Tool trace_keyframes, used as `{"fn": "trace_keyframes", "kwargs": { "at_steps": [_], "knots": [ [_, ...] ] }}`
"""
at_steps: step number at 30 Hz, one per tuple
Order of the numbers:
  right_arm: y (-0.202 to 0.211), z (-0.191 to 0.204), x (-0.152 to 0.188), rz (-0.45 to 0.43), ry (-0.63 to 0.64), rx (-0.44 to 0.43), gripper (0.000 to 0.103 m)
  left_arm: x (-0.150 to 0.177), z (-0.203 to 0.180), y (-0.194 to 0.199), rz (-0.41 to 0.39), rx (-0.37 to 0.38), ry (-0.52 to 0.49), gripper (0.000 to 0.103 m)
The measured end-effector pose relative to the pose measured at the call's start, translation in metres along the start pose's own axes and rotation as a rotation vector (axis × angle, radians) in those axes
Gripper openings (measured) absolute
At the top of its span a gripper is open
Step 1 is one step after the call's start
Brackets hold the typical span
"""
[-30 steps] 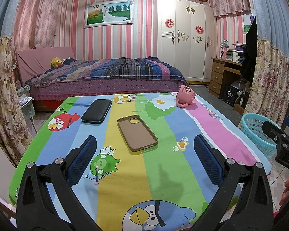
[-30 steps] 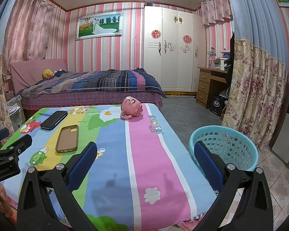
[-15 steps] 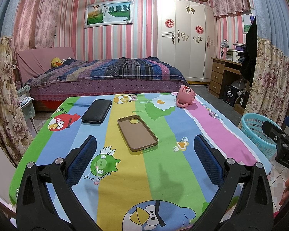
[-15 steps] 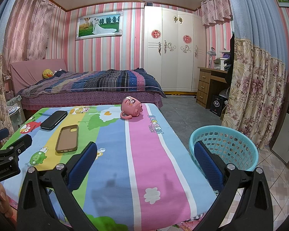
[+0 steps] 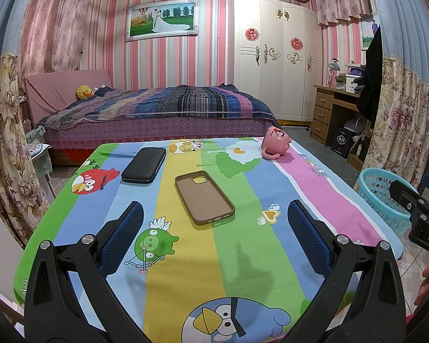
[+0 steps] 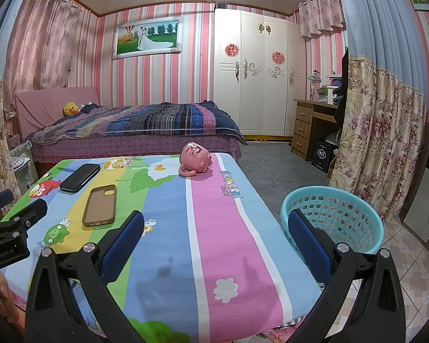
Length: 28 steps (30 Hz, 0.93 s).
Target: Collect trash
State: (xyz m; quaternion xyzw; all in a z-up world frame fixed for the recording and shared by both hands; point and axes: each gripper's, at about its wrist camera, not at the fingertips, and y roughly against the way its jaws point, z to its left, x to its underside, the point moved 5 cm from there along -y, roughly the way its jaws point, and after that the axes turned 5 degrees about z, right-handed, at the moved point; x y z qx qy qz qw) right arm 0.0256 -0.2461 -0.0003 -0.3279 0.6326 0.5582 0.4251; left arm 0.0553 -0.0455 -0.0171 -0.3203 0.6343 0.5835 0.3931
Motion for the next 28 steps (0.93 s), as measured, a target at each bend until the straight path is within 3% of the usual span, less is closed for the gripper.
{"fn": "trace_keyframes", "kwargs": {
  "at_steps": [28],
  "knots": [
    [0.0016,-0.0088,0.0044,-0.006,-0.028,0.000,0.098,-0.0002,0.0026,0.0024,-0.005,-0.011,0.002,0.098]
  ]
}}
